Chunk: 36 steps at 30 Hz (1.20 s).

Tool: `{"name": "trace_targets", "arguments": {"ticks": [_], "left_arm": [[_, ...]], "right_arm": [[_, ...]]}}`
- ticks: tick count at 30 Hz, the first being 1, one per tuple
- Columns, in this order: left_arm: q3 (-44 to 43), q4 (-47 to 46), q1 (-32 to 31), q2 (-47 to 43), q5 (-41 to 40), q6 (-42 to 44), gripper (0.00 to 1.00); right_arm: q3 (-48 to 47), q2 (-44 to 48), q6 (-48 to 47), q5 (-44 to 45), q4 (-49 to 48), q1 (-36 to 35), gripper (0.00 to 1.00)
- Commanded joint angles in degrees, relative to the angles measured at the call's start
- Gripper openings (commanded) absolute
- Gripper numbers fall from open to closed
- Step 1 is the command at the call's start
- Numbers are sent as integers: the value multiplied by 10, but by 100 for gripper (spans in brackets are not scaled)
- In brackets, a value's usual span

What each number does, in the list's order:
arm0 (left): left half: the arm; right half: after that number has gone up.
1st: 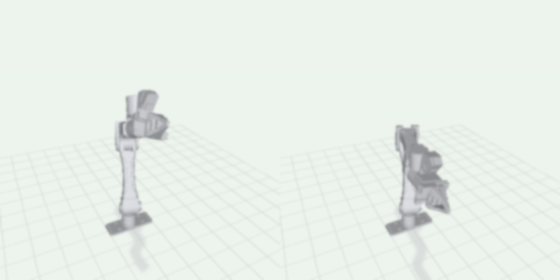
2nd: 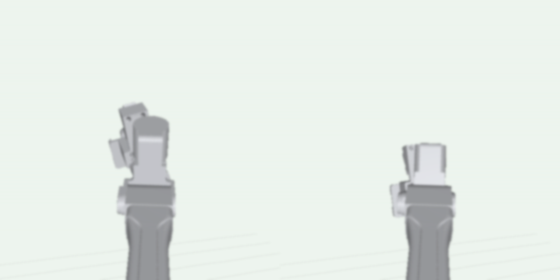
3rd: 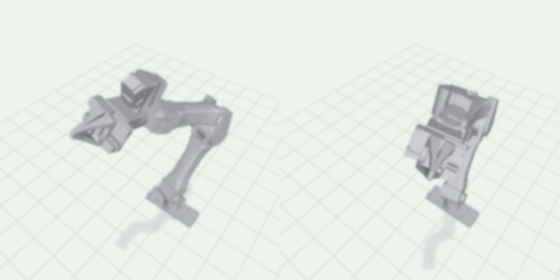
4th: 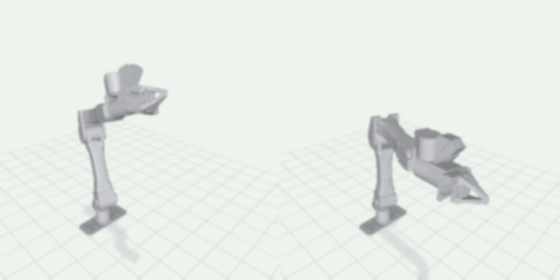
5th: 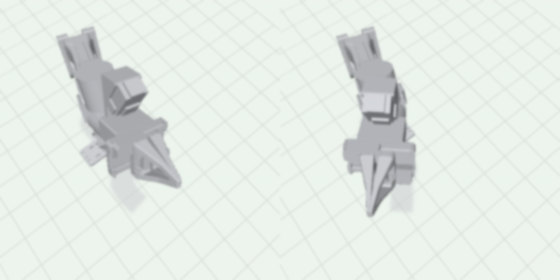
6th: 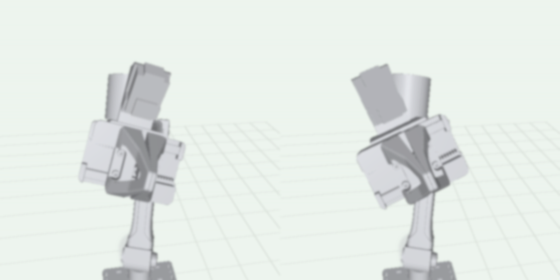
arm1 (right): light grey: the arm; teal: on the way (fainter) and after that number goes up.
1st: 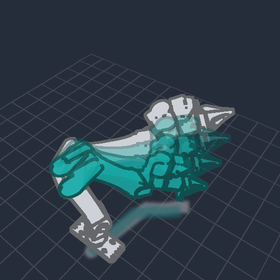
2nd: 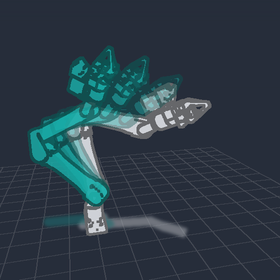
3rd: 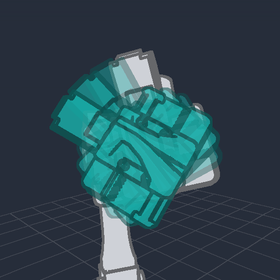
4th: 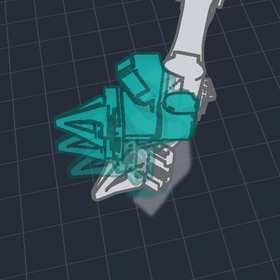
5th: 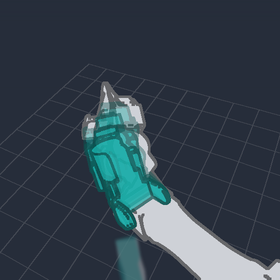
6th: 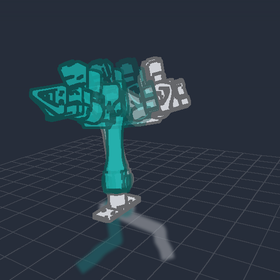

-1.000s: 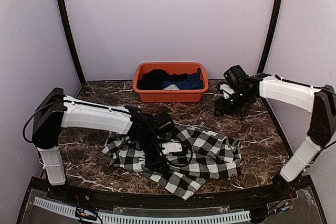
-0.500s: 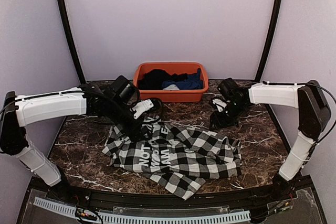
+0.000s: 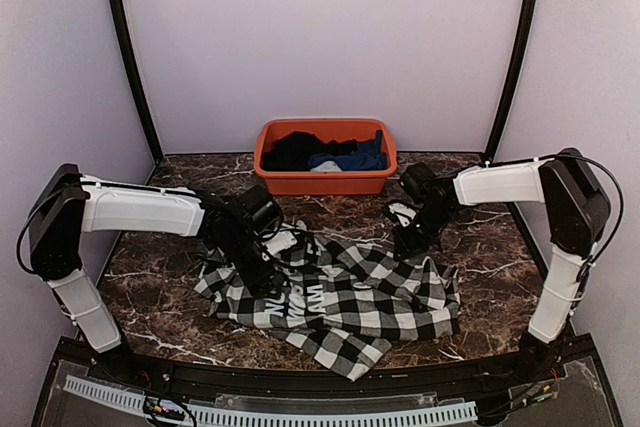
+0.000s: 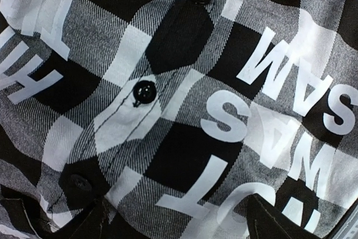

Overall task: Pin the brooch onto the clothing
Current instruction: Smooth out the clothing with brooches at the center of the board.

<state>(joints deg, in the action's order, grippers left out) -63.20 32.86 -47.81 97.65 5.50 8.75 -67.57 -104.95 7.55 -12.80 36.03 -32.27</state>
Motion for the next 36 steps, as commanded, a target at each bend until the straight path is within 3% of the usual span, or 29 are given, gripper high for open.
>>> {"name": "trace_targets", "arguments": {"ticks": [1, 5, 8, 14, 22, 25, 26, 29, 32, 33, 36], "left_arm": [[13, 23, -1, 14, -13, 6, 81], [25, 35, -1, 35, -21, 14, 67], [29, 46, -2, 56, -24, 18, 50], [33, 54, -9, 92, -19, 25, 32], [36, 54, -10, 101, -24, 26, 27], [31, 56, -9, 104, -37, 23, 34], [29, 56, -9, 101, -40, 21, 36], [23, 55, -8, 78, -48, 16, 51], [5, 45, -2, 15, -67, 6, 73], [0, 42, -1, -16, -68, 3, 87], [-34, 18, 16, -77, -75, -17, 98]], "right_arm": [[-24, 2, -3, 42, -3, -3, 0], [-56, 30, -2, 107, 10, -6, 0], [-93, 35, -2, 181, 33, -6, 0], [-156, -1, -8, 322, 63, -4, 0], [-216, -123, -6, 432, 66, 9, 0], [-233, -153, -8, 435, 68, 8, 19], [-237, -156, -9, 433, 68, 8, 30], [-242, -140, -4, 427, 77, 8, 54], [-244, -98, 2, 409, 93, 5, 62], [-245, -81, 5, 406, 100, 3, 63], [-246, -31, 11, 385, 117, -10, 64]]}}
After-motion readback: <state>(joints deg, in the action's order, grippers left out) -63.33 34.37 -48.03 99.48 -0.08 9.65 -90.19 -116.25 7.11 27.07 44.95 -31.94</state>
